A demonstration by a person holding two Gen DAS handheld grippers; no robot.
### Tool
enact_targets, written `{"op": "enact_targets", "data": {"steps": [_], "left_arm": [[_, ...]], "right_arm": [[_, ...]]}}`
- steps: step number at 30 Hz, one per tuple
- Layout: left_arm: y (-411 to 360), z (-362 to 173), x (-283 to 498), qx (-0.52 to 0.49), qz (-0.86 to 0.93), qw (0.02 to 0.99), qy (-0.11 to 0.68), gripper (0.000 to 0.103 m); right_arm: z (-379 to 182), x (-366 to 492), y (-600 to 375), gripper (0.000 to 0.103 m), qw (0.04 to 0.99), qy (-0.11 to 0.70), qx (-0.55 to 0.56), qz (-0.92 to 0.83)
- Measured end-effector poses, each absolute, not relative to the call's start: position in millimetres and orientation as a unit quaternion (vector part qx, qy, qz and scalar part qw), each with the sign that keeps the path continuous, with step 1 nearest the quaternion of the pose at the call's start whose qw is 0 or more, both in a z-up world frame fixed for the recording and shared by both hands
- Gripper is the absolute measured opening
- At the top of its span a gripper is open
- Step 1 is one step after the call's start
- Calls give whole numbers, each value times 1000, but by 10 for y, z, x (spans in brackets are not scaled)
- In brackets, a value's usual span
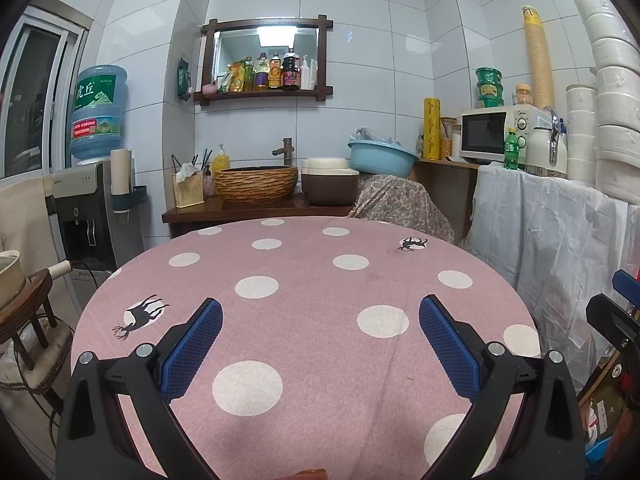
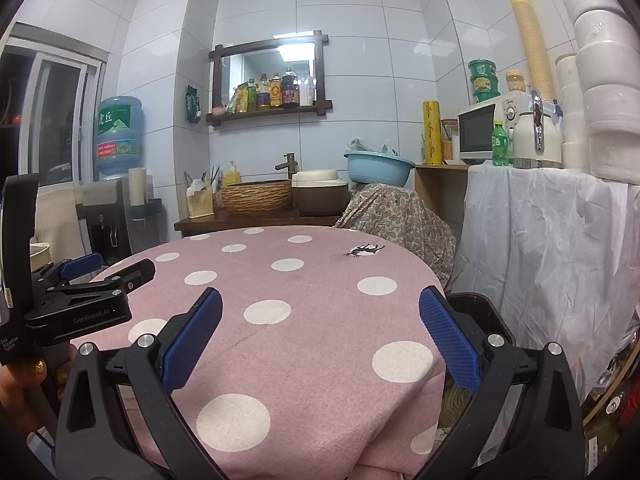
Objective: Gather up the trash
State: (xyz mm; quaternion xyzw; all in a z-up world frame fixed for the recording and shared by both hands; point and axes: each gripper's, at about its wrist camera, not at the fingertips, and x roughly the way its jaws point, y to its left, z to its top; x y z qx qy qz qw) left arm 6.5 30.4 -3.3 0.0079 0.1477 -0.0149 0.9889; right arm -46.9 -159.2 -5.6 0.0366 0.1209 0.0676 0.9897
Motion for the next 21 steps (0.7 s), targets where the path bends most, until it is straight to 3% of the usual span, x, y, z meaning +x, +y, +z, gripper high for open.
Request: {"op": "enact_targets", "data": {"steps": [21], "left_arm": [[251,-61,60,8,-21,989,144,98]], "right_arm": [[-100,-455,-1620,97,989,126,40,65]]}}
